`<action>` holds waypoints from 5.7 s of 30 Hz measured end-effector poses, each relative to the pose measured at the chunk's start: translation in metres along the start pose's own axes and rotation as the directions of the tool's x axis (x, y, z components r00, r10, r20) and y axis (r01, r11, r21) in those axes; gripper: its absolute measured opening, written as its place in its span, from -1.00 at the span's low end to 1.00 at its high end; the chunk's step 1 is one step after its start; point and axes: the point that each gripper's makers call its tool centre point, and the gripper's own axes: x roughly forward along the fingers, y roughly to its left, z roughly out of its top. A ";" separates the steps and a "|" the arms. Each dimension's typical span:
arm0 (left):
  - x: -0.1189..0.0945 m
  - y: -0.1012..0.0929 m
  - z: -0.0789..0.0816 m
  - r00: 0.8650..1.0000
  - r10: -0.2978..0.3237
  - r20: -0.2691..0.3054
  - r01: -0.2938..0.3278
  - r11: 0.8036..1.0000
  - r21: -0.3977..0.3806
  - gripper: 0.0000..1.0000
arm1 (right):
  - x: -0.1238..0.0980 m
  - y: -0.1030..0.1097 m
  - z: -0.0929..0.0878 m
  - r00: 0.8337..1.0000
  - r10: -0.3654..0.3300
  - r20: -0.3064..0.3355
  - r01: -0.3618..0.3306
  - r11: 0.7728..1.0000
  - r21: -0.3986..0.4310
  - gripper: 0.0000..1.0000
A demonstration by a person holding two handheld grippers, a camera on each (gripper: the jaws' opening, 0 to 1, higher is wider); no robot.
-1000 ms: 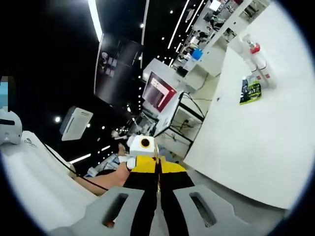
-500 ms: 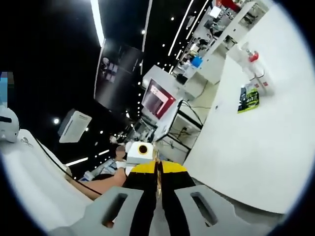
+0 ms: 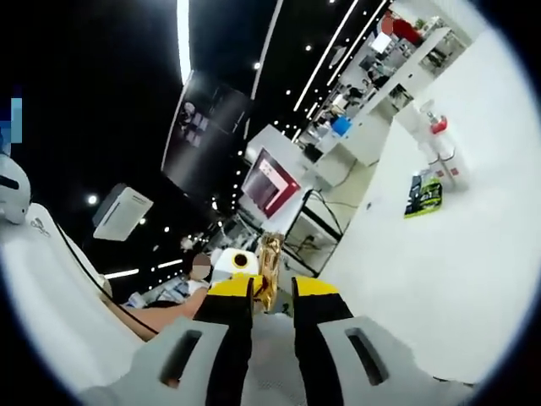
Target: Arrange the skincare products in the storage area until every visible bottle or jar stands upright without overlapping.
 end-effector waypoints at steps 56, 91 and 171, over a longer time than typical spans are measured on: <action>0.013 -0.027 0.165 0.983 0.135 0.123 -0.160 0.964 0.214 -1.00 | 0.006 -0.086 -0.067 0.795 -0.551 -0.252 0.306 0.724 -0.618 0.03; 0.011 -0.022 0.230 0.964 0.230 0.135 -0.259 0.929 0.265 -0.99 | 0.000 -0.100 -0.077 0.731 -0.622 -0.281 0.278 0.647 -0.710 -0.11; 0.019 0.199 0.302 0.950 0.307 0.053 -0.308 0.951 0.025 -0.99 | -0.025 -0.151 -0.099 0.481 -0.798 -0.363 0.374 0.561 -0.739 -0.03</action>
